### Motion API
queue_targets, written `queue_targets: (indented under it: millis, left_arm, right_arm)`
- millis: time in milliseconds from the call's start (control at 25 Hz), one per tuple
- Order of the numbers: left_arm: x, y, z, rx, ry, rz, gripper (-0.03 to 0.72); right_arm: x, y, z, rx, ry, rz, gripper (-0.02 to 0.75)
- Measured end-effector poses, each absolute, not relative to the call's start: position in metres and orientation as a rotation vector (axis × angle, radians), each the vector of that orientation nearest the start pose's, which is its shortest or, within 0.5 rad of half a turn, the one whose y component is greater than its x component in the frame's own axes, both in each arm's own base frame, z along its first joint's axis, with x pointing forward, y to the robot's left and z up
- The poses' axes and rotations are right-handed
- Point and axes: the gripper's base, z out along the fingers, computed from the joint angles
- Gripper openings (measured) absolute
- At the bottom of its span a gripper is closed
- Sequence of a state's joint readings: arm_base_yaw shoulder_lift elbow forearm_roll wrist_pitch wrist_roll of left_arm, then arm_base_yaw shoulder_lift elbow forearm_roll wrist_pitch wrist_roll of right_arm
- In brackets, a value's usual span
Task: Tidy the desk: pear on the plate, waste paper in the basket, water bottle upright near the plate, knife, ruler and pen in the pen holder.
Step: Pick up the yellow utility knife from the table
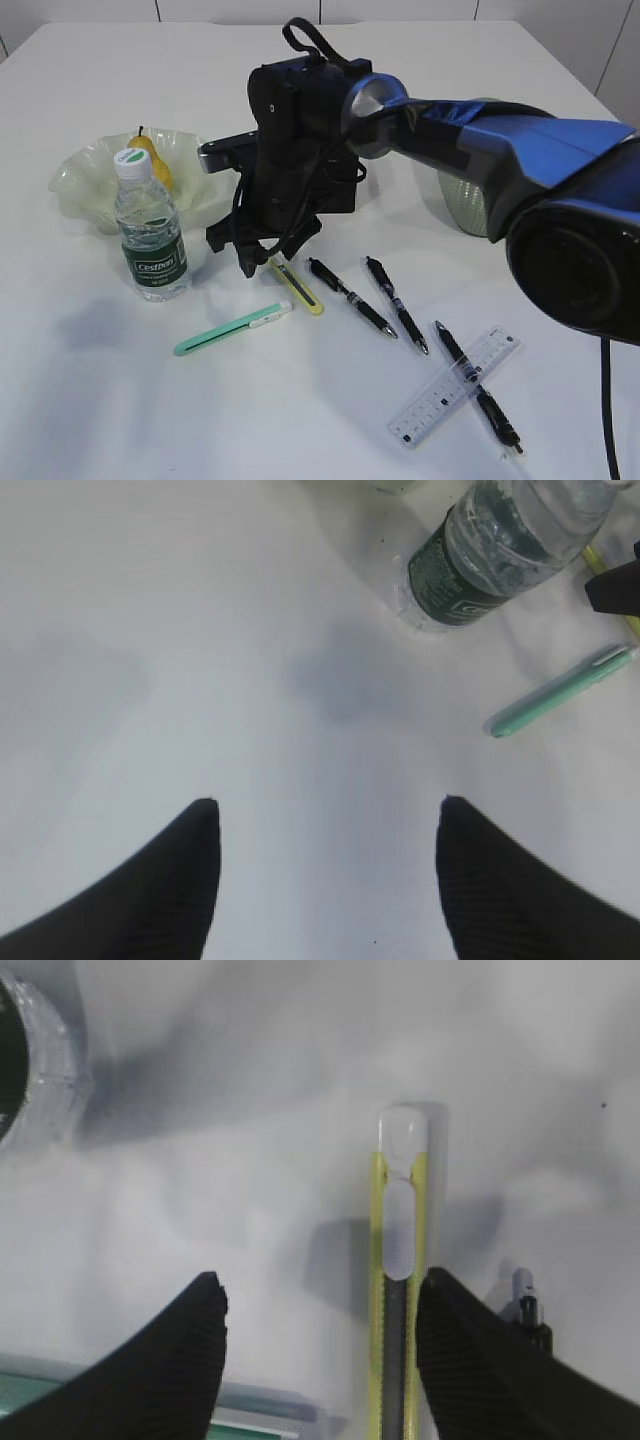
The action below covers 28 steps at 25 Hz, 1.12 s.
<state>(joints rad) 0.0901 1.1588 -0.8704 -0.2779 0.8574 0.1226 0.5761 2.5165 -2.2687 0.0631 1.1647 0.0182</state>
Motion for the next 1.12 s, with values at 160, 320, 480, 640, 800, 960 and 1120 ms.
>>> queue_targets:
  millis: [160, 320, 480, 640, 800, 960, 1120]
  left_arm:
    - [0.218, 0.001, 0.292, -0.123, 2.594, -0.262, 0.479]
    - [0.218, 0.001, 0.292, -0.123, 2.594, -0.262, 0.479]
    - [0.218, 0.001, 0.292, -0.123, 2.594, -0.262, 0.479]
    - [0.218, 0.001, 0.292, -0.123, 2.594, -0.262, 0.479]
    - [0.218, 0.001, 0.292, -0.123, 2.594, -0.262, 0.479]
    - [0.218, 0.001, 0.292, -0.123, 2.594, -0.262, 0.479]
    - [0.218, 0.001, 0.292, -0.124, 2.594, -0.264, 0.479]
  right_arm:
    - [0.439, 0.291, 0.14, -0.782, 2.826, 0.185, 0.45]
    - [0.439, 0.291, 0.136, -0.782, 2.828, 0.184, 0.448]
    - [0.44, 0.291, 0.136, -0.784, 2.822, 0.171, 0.448]
    - [0.44, 0.291, 0.135, -0.786, 2.822, 0.165, 0.448]
    - [0.441, 0.29, 0.132, -0.789, 2.821, 0.145, 0.448]
    - [0.442, 0.29, 0.132, -0.788, 2.813, 0.143, 0.447]
    - [0.442, 0.29, 0.132, -0.788, 2.81, 0.143, 0.447]
